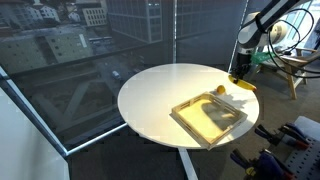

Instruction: Put the banana in the box

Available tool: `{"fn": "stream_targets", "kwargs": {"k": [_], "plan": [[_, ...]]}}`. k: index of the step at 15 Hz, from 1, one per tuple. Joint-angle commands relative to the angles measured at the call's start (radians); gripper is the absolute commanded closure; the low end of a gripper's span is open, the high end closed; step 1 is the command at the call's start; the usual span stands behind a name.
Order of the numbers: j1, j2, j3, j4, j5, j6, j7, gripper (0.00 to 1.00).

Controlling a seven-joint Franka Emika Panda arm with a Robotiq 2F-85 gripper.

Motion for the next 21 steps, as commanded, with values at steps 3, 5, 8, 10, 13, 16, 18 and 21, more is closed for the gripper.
{"fn": "stream_targets", "kwargs": {"k": [3,5,8,10,13,16,18,21], "plan": [[0.018,-0.048,0.012,-0.019,0.022,-0.024,-0.028,0.85],[0.027,-0.054,0.012,-0.025,0.014,-0.019,-0.02,0.85],[0.042,-0.064,0.011,-0.034,0.003,-0.014,-0.012,0.85],[0.052,-0.071,0.011,-0.037,-0.003,-0.013,-0.007,0.85],[0.067,-0.078,0.011,-0.042,-0.012,-0.009,0.0,0.85],[0.083,-0.085,0.012,-0.048,-0.021,-0.007,0.006,0.85],[0.094,-0.092,0.012,-0.054,-0.028,-0.006,0.011,0.85],[0.109,-0.099,0.014,-0.063,-0.041,-0.007,0.016,0.85]]}}
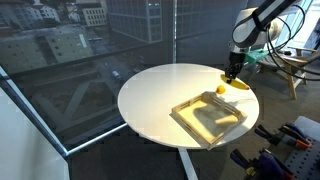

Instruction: Put the banana in the box

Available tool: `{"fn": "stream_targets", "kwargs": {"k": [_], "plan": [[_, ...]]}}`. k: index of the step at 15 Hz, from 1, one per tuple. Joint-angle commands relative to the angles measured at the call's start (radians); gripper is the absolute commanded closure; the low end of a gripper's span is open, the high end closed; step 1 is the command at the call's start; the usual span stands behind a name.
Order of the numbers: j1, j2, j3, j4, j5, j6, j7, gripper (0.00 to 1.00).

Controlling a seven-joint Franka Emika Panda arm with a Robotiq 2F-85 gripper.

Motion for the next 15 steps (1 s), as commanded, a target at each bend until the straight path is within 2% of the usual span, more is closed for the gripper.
{"fn": "stream_targets", "kwargs": {"k": [1,15], "plan": [[0.015,-0.043,0.003,-0.029,-0.026,-0.007,0.013,0.85],[0.039,-0.058,0.065,-0.041,0.026,-0.04,-0.04,0.85]]}}
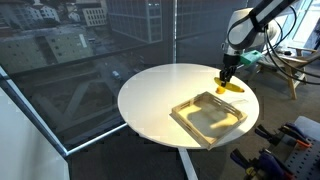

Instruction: Put the banana in the box

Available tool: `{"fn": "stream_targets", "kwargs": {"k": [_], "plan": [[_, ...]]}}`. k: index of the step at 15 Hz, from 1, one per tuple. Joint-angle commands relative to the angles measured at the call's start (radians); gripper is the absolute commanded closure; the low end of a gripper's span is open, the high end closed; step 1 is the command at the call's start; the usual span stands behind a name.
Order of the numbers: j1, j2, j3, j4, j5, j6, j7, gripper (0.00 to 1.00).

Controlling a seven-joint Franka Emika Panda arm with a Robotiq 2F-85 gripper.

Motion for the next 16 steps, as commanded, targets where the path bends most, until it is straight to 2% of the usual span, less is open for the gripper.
{"fn": "stream_targets", "kwargs": {"k": [1,16], "plan": [[0.001,-0.036,0.017,-0.013,0.028,-0.041,-0.041,0.85],[0.047,-0.034,0.049,-0.012,0.008,-0.064,-0.024,0.85]]}}
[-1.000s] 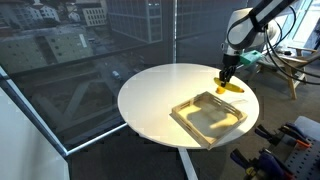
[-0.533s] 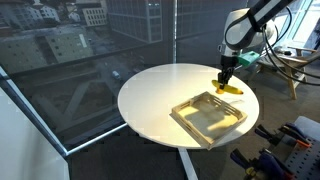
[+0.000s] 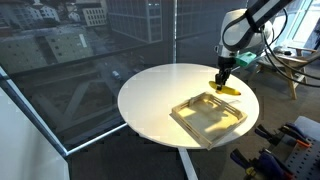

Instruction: Put the banana in the box

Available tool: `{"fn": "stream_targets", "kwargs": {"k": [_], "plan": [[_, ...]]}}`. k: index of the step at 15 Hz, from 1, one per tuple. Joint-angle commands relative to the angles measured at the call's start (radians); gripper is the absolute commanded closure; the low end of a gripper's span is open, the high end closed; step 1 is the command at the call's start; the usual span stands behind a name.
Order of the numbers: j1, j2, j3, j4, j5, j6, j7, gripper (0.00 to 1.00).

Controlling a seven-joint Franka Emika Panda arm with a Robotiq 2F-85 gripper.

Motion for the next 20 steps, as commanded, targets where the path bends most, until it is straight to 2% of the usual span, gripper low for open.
{"fn": "stream_targets", "kwargs": {"k": [1,20], "plan": [[0.016,-0.03,0.003,-0.012,-0.009,-0.021,0.003,0.85],[0.077,-0.058,0.04,-0.066,-0.008,-0.018,0.005,0.85]]}}
